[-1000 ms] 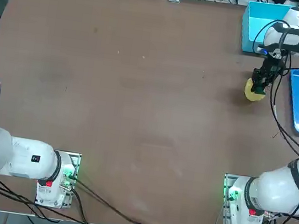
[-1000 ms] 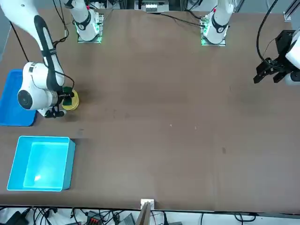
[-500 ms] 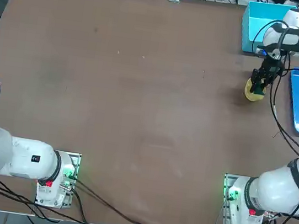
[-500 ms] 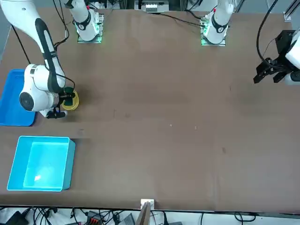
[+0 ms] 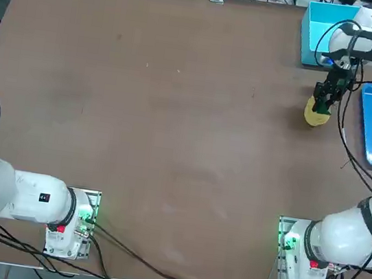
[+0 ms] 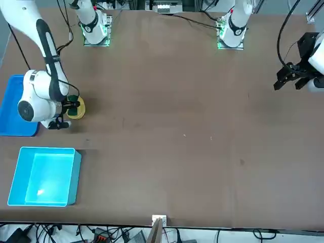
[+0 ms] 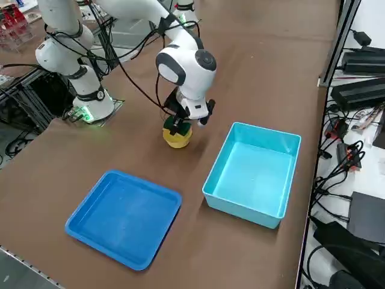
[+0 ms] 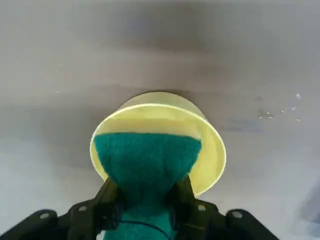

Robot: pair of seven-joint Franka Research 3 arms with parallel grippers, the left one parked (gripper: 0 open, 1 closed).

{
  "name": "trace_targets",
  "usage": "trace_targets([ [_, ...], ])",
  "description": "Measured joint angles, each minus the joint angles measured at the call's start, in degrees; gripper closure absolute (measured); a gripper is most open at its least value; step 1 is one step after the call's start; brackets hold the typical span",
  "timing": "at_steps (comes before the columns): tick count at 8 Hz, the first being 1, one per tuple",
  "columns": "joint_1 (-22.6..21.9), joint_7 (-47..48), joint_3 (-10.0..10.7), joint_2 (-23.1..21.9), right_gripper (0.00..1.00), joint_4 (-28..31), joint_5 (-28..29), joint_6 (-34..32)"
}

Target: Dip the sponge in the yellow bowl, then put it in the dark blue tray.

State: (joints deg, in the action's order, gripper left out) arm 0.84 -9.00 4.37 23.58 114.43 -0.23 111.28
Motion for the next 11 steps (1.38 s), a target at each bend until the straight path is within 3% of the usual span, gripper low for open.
trace_targets([
  [11,0.0,0.0,0.0,4.34,0.5,-1.27,0.33,-0.21],
])
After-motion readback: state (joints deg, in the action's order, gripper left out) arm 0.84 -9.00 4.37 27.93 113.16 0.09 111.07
